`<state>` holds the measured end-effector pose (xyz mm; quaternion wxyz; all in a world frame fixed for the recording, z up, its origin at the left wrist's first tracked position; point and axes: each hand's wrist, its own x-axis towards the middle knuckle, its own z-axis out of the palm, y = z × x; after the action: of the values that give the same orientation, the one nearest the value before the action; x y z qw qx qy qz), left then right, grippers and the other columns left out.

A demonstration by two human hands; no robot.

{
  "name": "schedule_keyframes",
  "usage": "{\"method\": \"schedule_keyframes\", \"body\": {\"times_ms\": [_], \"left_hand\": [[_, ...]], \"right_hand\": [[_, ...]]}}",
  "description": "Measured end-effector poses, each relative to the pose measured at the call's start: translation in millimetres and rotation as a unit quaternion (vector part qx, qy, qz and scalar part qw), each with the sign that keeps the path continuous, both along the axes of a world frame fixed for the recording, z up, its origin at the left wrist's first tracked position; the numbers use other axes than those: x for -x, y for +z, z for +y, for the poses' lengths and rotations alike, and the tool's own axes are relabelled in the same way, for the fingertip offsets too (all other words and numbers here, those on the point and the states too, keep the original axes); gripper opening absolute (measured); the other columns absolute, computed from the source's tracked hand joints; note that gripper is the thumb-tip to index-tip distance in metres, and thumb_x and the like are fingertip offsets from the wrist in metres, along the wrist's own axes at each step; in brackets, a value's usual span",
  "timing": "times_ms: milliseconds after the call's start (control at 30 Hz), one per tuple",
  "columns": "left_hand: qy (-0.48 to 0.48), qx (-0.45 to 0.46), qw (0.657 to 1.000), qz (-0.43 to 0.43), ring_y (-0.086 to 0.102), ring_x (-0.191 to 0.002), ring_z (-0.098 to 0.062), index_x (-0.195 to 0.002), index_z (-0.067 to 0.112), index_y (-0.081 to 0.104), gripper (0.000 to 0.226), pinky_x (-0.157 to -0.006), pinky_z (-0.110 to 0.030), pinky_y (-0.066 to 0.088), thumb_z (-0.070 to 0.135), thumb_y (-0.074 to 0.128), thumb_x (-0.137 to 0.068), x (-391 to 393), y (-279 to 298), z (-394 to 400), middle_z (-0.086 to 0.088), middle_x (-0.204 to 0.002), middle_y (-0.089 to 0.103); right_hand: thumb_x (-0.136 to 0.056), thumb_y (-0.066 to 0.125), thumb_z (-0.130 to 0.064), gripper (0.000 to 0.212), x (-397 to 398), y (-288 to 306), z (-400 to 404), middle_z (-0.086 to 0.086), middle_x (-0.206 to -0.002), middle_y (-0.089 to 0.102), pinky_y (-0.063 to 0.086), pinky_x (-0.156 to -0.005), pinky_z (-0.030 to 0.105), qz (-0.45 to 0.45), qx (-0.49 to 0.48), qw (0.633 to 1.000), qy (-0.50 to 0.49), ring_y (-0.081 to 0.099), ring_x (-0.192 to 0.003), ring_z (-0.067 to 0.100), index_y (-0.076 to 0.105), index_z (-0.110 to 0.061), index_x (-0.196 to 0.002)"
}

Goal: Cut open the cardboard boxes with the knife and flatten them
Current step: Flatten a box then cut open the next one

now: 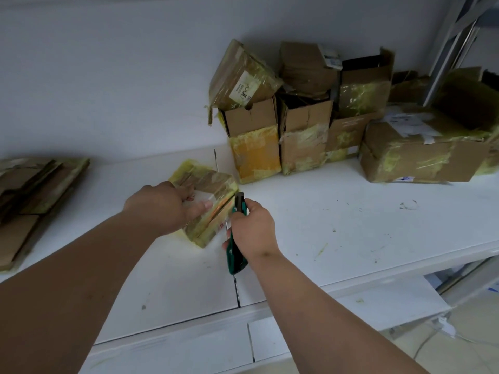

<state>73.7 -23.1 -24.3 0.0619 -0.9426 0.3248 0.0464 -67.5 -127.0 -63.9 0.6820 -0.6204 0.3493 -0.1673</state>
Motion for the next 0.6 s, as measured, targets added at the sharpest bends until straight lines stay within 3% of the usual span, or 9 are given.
{"method": "schedule_keyframes", "body": {"times_ms": [167,267,400,467,600], "left_hand": [[0.004,-0.001,1.0,-0.002,0.047,-0.124,-0.029,-0.146,0.044,0.035,0.085,-0.094,-0.038,0.046,0.089,0.019,-0.075,0.3,-0.3,-0.8,0.0,-0.141,0.045],[0.003,-0.001,1.0,-0.002,0.047,-0.124,-0.029,-0.146,0.046,0.033,0.086,-0.094,-0.038,0.046,0.089,0.017,-0.074,-0.3,-0.9,-1.0,0.002,-0.142,0.045],[0.005,-0.002,1.0,0.004,0.048,-0.122,-0.028,-0.147,0.047,0.032,0.089,-0.095,-0.039,0.046,0.091,0.014,-0.071,-2.4,-0.5,-0.5,0.003,-0.14,0.045],[0.003,-0.001,1.0,0.002,0.047,-0.123,-0.028,-0.147,0.047,0.032,0.088,-0.095,-0.04,0.046,0.09,0.014,-0.073,-2.4,-0.3,-0.3,0.003,-0.141,0.045],[-0.001,0.006,1.0,0.003,0.046,-0.125,-0.028,-0.146,0.047,0.033,0.087,-0.094,-0.039,0.045,0.09,0.015,-0.072,-2.2,-0.7,-2.0,0.004,-0.142,0.044]], "right_hand": [[-0.093,0.043,-0.007,0.021,-7.3,-4.1,-3.5,0.013,-0.078,0.061,0.061,-0.058,0.047,0.011,0.014,1.0,-0.006,0.06,-0.043,0.025,0.058,-0.022,-0.094],[-0.094,0.044,-0.007,0.025,-8.6,-5.3,-1.2,0.011,-0.078,0.061,0.061,-0.059,0.049,0.004,0.003,1.0,-0.013,0.058,-0.04,0.019,0.056,-0.028,-0.086],[-0.096,0.04,-0.006,0.033,-5.5,-2.6,-4.9,0.009,-0.077,0.062,0.051,-0.045,0.027,-0.006,0.001,1.0,-0.03,0.06,-0.044,0.02,0.052,-0.032,-0.08],[-0.095,0.04,-0.006,0.031,-6.1,-1.5,-6.0,0.011,-0.079,0.062,0.049,-0.044,0.025,0.004,-0.002,1.0,-0.018,0.061,-0.046,0.023,0.053,-0.03,-0.082],[-0.092,0.043,-0.006,0.017,-11.9,0.9,-8.4,0.015,-0.078,0.062,0.062,-0.059,0.046,0.033,0.02,0.999,0.012,0.062,-0.049,0.029,0.059,-0.011,-0.093]]}}
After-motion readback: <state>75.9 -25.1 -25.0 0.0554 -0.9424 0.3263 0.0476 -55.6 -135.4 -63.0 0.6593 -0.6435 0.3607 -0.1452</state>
